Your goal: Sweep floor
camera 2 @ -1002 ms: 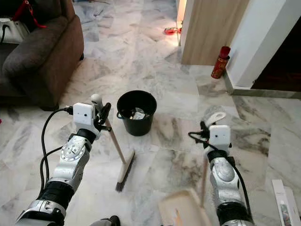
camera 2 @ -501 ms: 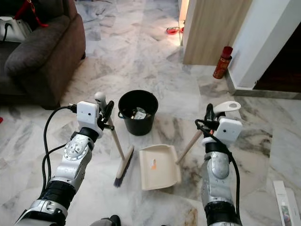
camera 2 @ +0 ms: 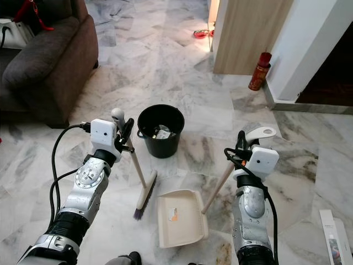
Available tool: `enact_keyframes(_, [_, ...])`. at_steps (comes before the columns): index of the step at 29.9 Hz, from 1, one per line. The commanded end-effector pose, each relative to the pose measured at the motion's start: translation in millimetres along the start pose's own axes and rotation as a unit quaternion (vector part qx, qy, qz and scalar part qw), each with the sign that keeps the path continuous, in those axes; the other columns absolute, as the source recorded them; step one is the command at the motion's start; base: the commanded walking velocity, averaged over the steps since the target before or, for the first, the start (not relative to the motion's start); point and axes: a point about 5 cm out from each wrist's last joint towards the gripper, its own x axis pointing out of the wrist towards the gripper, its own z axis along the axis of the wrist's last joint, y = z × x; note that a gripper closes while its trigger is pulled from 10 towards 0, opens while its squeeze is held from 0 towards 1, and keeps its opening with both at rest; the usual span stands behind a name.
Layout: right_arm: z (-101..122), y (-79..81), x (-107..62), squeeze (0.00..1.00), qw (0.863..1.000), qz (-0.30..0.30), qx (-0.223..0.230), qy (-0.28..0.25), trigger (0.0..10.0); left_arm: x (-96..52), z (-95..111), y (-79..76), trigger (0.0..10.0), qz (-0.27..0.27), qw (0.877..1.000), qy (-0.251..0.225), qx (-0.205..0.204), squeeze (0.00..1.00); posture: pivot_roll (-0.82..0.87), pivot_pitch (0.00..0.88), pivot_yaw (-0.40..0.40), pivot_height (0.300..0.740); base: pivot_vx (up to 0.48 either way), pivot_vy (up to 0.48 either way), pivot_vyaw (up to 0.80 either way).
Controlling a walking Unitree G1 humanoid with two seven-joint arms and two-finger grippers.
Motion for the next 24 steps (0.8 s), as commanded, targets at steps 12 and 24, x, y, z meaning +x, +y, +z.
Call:
enact_keyframes(12, [10.3, 1.7, 7.2, 0.0, 1.0, 0.004, 0.004, -0.015, 10.0, 2.2, 9.2, -0.9, 10.0, -0.003, 1.0, -0.025, 0.006, 0.0, 0.08, 0.107, -0.02, 0.74, 0.168, 0.0, -0.69])
enact_keyframes(24, [11.9, 2.2, 9.2, 0.0, 1.0, 0.0, -0.003, -0.016, 10.0, 2.6, 9.8, 1.6, 10.0, 0.003, 1.0, -0.026, 0.007, 0.0, 0.07, 0.116, -0.024, 0.74, 0.291, 0.0, -0.25])
